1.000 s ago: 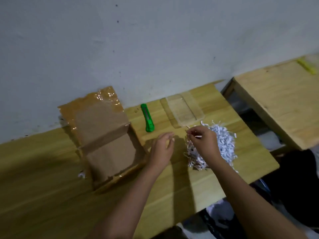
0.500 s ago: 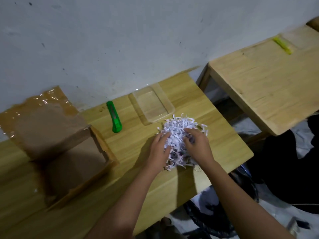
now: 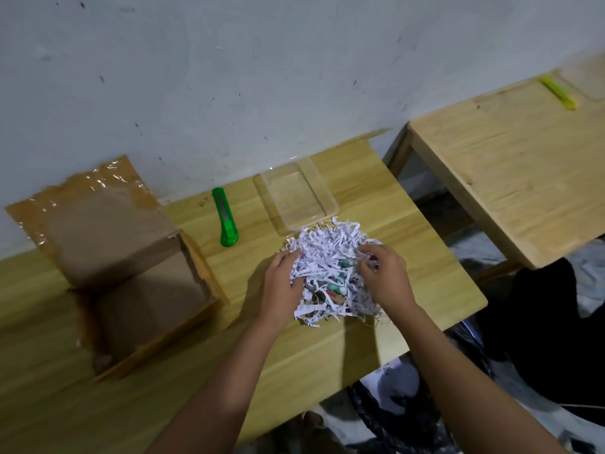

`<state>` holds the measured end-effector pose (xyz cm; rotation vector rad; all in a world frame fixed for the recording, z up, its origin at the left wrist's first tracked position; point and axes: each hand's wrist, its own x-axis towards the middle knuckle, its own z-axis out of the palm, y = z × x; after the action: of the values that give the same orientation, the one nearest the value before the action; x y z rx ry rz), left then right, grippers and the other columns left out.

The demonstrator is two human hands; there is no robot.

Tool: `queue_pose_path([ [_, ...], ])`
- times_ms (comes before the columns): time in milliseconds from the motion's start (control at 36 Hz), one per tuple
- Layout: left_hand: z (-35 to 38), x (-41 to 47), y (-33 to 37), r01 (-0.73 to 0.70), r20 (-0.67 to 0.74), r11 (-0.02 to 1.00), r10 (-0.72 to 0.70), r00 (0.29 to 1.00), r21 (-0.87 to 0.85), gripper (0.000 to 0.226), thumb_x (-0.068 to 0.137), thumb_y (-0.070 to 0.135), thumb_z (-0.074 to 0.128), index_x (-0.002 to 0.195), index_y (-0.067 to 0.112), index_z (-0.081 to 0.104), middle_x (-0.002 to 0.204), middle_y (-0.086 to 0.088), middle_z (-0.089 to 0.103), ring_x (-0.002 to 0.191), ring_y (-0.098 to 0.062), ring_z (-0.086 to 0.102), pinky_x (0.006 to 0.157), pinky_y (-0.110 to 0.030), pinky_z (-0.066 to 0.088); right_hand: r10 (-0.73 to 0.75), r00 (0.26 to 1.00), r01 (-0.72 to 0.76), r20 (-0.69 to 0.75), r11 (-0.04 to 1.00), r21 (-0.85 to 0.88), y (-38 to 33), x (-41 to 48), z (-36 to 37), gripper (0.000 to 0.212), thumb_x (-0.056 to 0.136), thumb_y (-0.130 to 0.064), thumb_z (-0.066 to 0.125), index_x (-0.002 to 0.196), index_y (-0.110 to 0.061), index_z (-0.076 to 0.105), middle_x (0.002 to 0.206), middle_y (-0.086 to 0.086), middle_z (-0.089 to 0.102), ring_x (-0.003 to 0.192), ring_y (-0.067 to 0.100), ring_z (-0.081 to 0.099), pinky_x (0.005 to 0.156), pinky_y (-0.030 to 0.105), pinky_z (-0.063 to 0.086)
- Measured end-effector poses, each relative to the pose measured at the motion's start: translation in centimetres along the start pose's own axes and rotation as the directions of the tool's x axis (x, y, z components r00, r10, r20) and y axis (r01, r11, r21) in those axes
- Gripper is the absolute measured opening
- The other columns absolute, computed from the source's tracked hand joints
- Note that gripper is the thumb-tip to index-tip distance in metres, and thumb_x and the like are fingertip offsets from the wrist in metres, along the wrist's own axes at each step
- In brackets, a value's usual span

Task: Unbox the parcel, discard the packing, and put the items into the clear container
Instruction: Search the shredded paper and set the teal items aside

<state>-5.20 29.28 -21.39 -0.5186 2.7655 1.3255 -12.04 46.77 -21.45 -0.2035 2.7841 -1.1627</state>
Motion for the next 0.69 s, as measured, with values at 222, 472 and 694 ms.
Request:
queue_pose_path([
  [222,-0.9,-0.2,0.5,-0.033,0.101,0.999,0.029,0.994,0.043,0.051,0.088,0.002,0.052,0.135,0.015,0.042,0.142,-0.004,0.040,0.128,-0.019,0.040,0.085,-0.003,0.019,-0.043,0.993,0.047,0.112,0.998,-0.033,-0.5,0.3,0.1,0.017,0.085,-0.003,0.059,0.100,-0.003,0.068,0.105,0.015,0.062,0.090,0.025,0.059,0.079,0.032,0.050],
  [472,-1.4,-0.4,1.1,-0.029,0.129,1.000,0.030,0.991,-0.010,0.065,0.087,0.019,0.060,0.143,0.026,0.027,0.154,0.000,0.016,0.140,-0.016,0.020,0.096,-0.006,0.015,-0.032,0.978,0.042,0.206,0.998,-0.041,-1.1,0.8,0.8,0.052,0.087,-0.030,0.059,0.134,-0.019,0.042,0.140,0.010,0.038,0.129,0.032,0.035,0.103,0.049,0.038],
  [694,0.1,0.8,1.1,-0.036,0.273,0.995,0.010,0.962,0.092,0.063,0.086,0.033,0.060,0.141,0.031,0.030,0.155,0.002,0.012,0.142,-0.020,0.014,0.114,-0.037,0.019,-0.024,0.972,0.034,0.233,0.999,-0.042,0.2,0.1,0.7,0.049,0.085,-0.018,0.063,0.131,-0.013,0.047,0.132,0.017,0.046,0.117,0.032,0.049,0.092,0.038,0.042],
])
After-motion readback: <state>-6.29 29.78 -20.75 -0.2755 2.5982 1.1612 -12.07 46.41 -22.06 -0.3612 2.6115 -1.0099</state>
